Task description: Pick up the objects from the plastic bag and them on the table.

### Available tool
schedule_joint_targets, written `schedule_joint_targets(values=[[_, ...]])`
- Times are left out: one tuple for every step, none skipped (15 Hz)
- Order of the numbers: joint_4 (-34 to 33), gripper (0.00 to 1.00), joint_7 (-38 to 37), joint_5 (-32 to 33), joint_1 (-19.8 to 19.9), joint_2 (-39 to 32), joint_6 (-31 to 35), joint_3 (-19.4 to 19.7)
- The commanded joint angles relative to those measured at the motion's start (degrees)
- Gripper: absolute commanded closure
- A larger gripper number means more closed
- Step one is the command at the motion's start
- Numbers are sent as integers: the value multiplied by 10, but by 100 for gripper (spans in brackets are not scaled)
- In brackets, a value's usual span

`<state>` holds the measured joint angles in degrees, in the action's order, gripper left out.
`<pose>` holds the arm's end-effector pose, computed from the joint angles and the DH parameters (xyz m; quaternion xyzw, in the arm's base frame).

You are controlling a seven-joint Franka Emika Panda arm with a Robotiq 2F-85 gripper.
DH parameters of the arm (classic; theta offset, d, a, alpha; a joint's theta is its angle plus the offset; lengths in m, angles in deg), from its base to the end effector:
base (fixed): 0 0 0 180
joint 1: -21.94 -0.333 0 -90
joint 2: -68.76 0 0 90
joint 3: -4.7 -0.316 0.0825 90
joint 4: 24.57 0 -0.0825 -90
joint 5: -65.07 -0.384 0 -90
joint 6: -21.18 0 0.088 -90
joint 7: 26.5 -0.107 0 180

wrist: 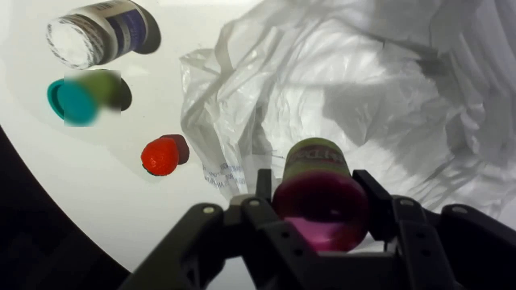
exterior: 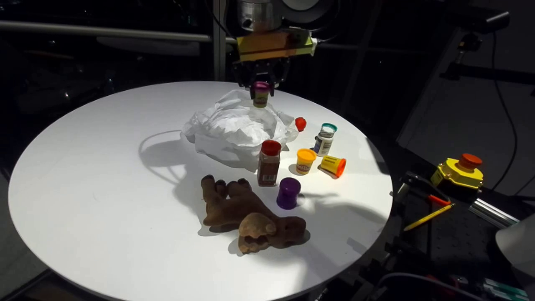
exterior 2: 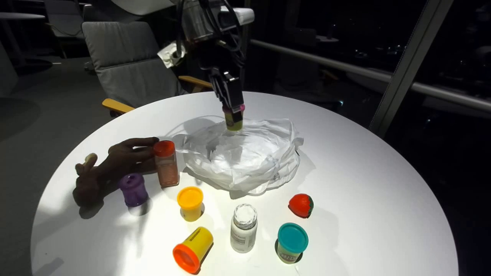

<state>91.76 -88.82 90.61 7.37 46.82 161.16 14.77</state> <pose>0.6014 0.0497 0.2628 0.9318 -0.3167 0.1080 0.1405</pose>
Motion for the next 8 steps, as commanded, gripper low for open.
schedule_joint_targets(values=[[144, 72, 40, 57, 2, 117, 56, -26], [177, 72, 52, 65, 7, 140, 71, -37], [210, 72, 76, 59, 15, 166, 83, -50], [244, 72, 105, 43, 22, 190, 93, -64], [277, 72, 137, 28, 27, 215, 100, -76], [311, 72, 172, 8, 33, 242, 104, -88], [345, 72, 216, -22, 38, 268, 104, -100], [377, 72, 245, -44, 40, 294, 96, -108]])
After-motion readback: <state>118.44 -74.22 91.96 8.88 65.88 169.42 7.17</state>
